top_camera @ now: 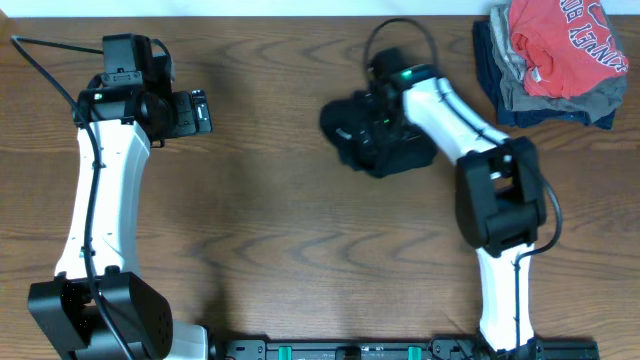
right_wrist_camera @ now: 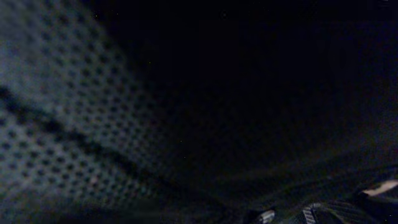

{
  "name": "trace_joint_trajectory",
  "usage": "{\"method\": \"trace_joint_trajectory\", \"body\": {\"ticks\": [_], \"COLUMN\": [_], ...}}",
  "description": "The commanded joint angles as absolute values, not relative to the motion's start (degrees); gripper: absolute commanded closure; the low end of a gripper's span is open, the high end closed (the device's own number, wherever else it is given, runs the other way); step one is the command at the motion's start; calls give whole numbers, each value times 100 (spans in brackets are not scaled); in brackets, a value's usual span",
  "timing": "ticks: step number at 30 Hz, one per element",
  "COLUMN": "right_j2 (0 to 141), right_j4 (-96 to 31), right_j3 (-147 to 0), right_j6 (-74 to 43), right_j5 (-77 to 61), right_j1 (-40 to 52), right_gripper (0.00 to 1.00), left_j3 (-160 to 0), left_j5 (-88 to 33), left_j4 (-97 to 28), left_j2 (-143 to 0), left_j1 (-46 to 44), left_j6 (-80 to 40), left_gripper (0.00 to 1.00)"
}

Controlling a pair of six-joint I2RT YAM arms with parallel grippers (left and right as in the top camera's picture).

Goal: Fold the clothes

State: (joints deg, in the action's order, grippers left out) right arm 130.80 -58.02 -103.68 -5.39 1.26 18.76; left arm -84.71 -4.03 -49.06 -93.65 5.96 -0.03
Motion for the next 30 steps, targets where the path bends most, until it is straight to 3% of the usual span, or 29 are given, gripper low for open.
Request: {"method": "trace_joint_trajectory", "body": {"ticks": [1, 12, 19, 30], "right_j2": [13100, 12092, 12626, 13472], "right_j4": [-6045, -6173, -6001, -5771], "right_j3": [-10672, -11373, -11332, -11330], "right_j6": [-478, -620, -1400, -1970], "right_j5": [355, 185, 1120, 1584], "right_j1": [1802, 2644, 3253, 3203], "right_gripper": [2, 4, 8, 14], "left_j3": [-8562, -8562, -8562, -8562], "left_j5": [-322, -274, -250, -250], "left_j4": [-4917, -4912, -5013, -5070], "left_j2": [-9432, -9432, -9432, -9432], "left_j1": [620, 626, 781, 873], "left_j6": [-30, 19, 14, 12], "left_gripper": [2, 2, 2, 2]}}
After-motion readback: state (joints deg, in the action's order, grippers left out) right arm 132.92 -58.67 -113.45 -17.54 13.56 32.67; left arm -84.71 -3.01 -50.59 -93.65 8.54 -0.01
